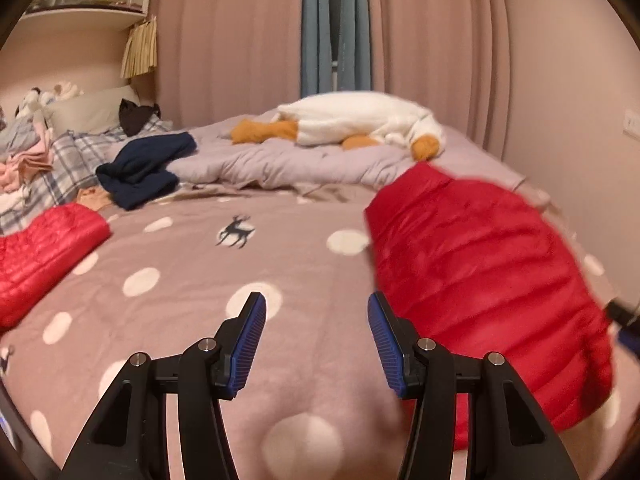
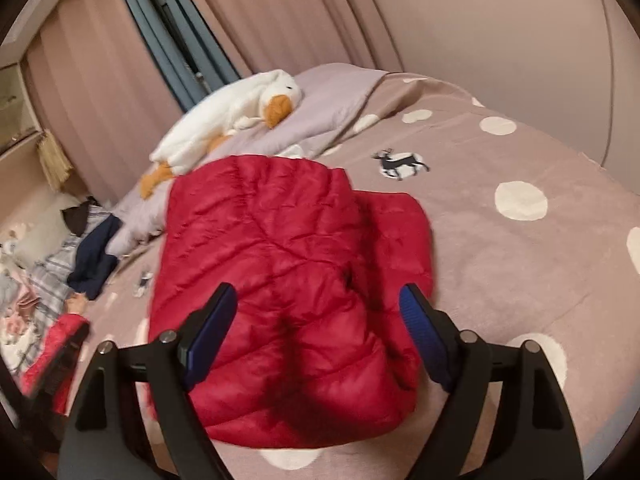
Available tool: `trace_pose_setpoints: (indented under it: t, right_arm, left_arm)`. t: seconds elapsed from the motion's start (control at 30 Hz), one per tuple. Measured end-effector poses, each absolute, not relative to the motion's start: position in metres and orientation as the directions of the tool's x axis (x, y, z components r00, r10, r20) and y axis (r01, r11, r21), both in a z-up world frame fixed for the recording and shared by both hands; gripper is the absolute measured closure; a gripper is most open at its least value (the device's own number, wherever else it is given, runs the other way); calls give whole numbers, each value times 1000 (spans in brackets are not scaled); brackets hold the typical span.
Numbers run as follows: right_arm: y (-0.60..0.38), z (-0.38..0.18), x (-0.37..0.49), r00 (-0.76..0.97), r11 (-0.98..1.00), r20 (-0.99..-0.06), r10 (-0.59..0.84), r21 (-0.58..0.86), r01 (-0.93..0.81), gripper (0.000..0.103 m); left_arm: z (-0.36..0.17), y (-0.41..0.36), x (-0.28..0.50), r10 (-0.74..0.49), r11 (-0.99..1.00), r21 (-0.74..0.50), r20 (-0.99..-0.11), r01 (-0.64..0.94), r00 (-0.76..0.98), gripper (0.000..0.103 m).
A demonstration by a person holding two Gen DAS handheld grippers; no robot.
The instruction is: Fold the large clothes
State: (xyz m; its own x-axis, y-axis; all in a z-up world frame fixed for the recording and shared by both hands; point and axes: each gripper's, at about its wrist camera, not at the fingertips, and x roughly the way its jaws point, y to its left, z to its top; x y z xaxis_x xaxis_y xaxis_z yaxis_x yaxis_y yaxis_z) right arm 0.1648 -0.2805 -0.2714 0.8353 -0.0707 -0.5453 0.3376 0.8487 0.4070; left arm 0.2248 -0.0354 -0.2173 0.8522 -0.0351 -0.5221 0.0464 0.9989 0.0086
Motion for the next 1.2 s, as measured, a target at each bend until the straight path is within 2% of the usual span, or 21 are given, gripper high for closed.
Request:
trace_pose_setpoints:
  t: [0.1, 0.17, 0.2, 0.23, 0.4, 0.47, 0.53, 0.6, 0.67, 0.8, 0.87, 0.93, 1.0, 1.1, 1.2]
  right_arm:
    - [-278, -278, 159, 826, 846, -555, -101, 389, 365, 13]
    - [-282, -285, 160, 816, 830, -569, -99, 405, 383, 11]
    - [-287, -290, 160, 809, 815, -581, -91, 423, 395, 11]
    - [-292, -293, 160, 803, 805, -588, -91, 431, 407, 11]
    - [-323, -298, 146, 783, 731, -598, -171, 456, 508, 7]
    - [-337, -307, 141, 807, 672, -579, -117, 552, 494, 2]
    - [-345, -316, 141, 820, 623, -569, -58, 621, 475, 3]
    - [-348, -323, 143, 818, 608, -575, -29, 639, 471, 2]
    - [-349, -330, 148, 828, 598, -560, 15, 669, 442, 0]
    - [-350, -356, 163, 852, 488, -473, 225, 812, 322, 0]
    - [-346, -370, 174, 824, 467, -484, 294, 825, 318, 0]
    - [-336, -369, 184, 807, 531, -518, 284, 786, 317, 0]
    - [-325, -366, 194, 804, 559, -504, 317, 784, 271, 0]
    - [-316, -371, 215, 790, 528, -457, 409, 825, 203, 0]
    - [-315, -376, 224, 817, 440, -435, 378, 861, 255, 0]
  left_arm:
    - [-231, -26, 235, -21, 1000, -12, -555, 17, 831, 50]
    - [-238, -21, 242, -34, 999, -44, -572, 11, 820, 40]
    - [-243, -19, 246, -29, 999, -49, -587, 0, 809, 28]
    - [-246, -18, 248, -26, 999, -48, -595, -4, 803, 21]
    - [-256, -22, 261, -90, 996, -74, -629, 56, 772, 7]
    - [-259, -22, 267, -182, 982, -159, -645, 103, 743, 7]
    - [-262, -22, 276, -309, 944, -295, -644, 146, 699, 7]
    - [-266, -25, 282, -444, 885, -417, -623, 207, 644, 1]
    - [-272, -32, 290, -559, 819, -512, -613, 258, 559, 1]
    - [-291, -39, 311, -708, 687, -686, -556, 240, 435, 1]
    - [-306, -43, 323, -785, 601, -769, -517, 216, 342, 1]
    - [-326, -49, 334, -862, 494, -852, -454, 172, 225, 1]
    - [-329, -52, 337, -874, 476, -861, -441, 177, 204, 1]
    - [-320, -59, 336, -847, 526, -816, -474, 240, 242, 1]
    - [-327, -62, 340, -862, 495, -835, -439, 240, 252, 1]
